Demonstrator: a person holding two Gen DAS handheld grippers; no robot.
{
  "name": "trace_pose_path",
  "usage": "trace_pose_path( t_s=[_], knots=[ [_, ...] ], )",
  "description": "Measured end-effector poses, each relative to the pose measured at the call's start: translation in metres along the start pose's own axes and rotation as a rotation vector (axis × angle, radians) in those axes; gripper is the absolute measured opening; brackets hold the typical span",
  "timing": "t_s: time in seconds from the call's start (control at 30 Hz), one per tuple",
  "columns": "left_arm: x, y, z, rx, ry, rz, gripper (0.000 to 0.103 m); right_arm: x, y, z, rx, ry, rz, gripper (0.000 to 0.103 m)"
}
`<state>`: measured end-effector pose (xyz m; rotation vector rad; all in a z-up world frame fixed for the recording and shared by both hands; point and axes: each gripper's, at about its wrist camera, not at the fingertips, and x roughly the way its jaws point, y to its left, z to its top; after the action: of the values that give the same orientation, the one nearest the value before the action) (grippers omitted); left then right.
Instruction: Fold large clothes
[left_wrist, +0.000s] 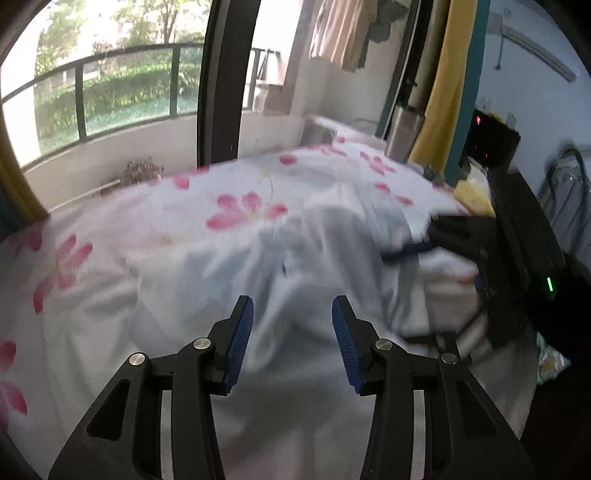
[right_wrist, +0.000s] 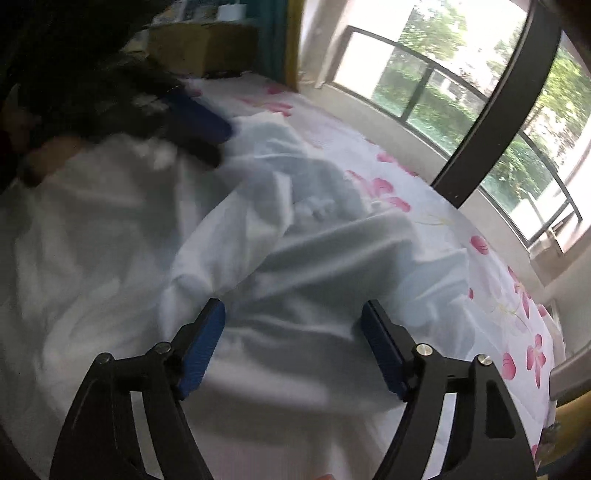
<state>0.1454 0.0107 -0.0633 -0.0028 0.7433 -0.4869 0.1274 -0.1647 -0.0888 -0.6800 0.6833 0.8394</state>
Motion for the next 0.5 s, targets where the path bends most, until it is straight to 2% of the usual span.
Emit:
trace_pose_path(
  t_s=[0.07, 0.23, 0.4, 0.5],
  knots=[
    [0.011, -0.001, 0.008, -0.002, -0.003, -0.007, 0.047, -0.003, -0.001, -0.003, 0.008, 0.003, 0.003, 0.077],
    [0.05, -0.016, 0.0, 0.073, 0.139, -0.008, 0.047, -0.019, -0.01, -0.013, 0.065, -0.006, -0.016, 0.077],
    [0.044, -0.029, -0.016, 0.082, 0.163, -0.076, 0.047, -0.032, -0.028, -0.026, 0.155, -0.003, -0.062, 0.077],
    [0.035, -0.034, -0.026, 0.086, 0.169, -0.079, 0.047, -0.037, -0.039, -0.035, 0.222, -0.001, -0.083, 0.077]
  ],
)
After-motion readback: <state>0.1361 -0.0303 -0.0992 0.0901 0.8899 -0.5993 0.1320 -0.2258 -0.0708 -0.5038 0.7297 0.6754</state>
